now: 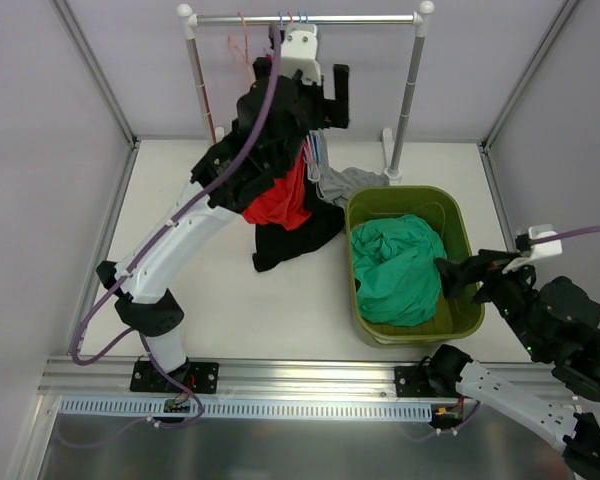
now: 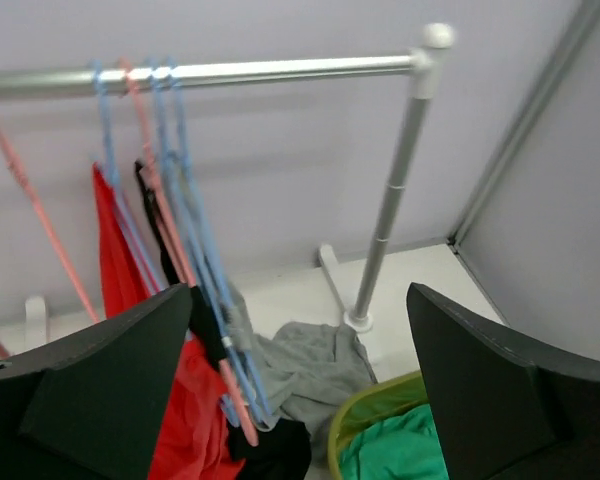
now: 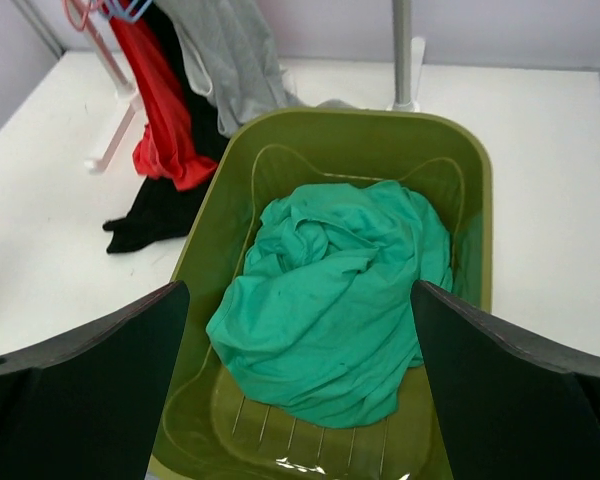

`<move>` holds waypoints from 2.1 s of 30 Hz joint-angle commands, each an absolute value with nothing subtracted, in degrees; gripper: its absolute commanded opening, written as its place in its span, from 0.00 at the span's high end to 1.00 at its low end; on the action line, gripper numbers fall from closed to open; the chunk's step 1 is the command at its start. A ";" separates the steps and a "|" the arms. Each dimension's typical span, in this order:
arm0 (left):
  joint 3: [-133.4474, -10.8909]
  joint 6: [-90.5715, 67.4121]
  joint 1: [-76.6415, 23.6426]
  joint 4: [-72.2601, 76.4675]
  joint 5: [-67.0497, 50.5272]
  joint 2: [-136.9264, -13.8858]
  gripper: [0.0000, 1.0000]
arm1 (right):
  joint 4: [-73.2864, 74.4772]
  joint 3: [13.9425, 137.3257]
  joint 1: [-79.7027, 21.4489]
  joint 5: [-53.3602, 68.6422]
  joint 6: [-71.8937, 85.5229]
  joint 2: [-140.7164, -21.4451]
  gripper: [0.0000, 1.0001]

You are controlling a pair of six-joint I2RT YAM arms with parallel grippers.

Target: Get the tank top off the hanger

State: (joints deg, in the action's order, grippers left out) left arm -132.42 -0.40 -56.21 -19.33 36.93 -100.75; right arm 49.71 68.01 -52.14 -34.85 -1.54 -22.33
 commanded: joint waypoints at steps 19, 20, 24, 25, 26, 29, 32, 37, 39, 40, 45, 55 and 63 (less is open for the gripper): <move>-135.97 -20.31 -29.53 -31.55 10.11 -109.60 0.52 | 46.58 64.77 -52.38 -27.51 -1.84 -23.29 0.01; -135.97 -20.22 -29.53 -31.38 10.02 -110.30 0.52 | 46.41 64.86 -52.38 -27.25 -2.02 -23.29 0.01; -137.37 -19.60 -29.44 -30.94 9.75 -112.85 0.55 | 45.44 64.95 -52.38 -25.06 -1.85 -23.47 0.00; -137.90 -19.60 -29.44 -30.85 10.02 -113.37 0.57 | 45.27 64.95 -52.38 -24.70 -1.76 -23.38 0.01; -137.90 -19.34 -29.44 -30.85 10.63 -114.07 0.59 | 45.18 65.04 -52.38 -24.52 -1.76 -23.55 0.00; -137.99 -18.90 -29.18 -30.41 11.16 -115.66 0.61 | 44.91 64.86 -52.38 -23.82 -1.84 -23.55 0.00; -137.82 -19.34 -28.74 -30.06 11.25 -116.02 0.74 | 44.56 64.25 -52.38 -24.17 -1.93 -23.73 0.01; -134.92 -19.69 -28.74 -29.71 14.41 -112.34 0.95 | 44.21 64.25 -52.38 -23.91 -2.46 -24.70 0.01; -134.21 -19.60 -28.74 -29.71 14.94 -110.58 1.00 | 43.77 64.16 -52.38 -23.91 -2.64 -24.96 0.01; -134.04 -19.43 -28.83 -29.71 15.03 -110.04 1.00 | 43.51 64.07 -52.38 -23.91 -2.72 -25.05 0.01; -133.68 -18.37 -29.27 -29.71 17.23 -106.71 1.00 | 42.80 63.63 -52.38 -23.38 -2.99 -25.31 0.01; -129.64 -20.39 -30.32 -29.44 15.83 -97.66 1.00 | 42.54 64.33 -52.30 -22.76 -3.78 -25.05 0.00; -123.06 -21.36 -32.78 -29.27 9.23 -90.54 1.00 | 42.63 64.60 -52.38 -22.41 -3.96 -23.21 0.01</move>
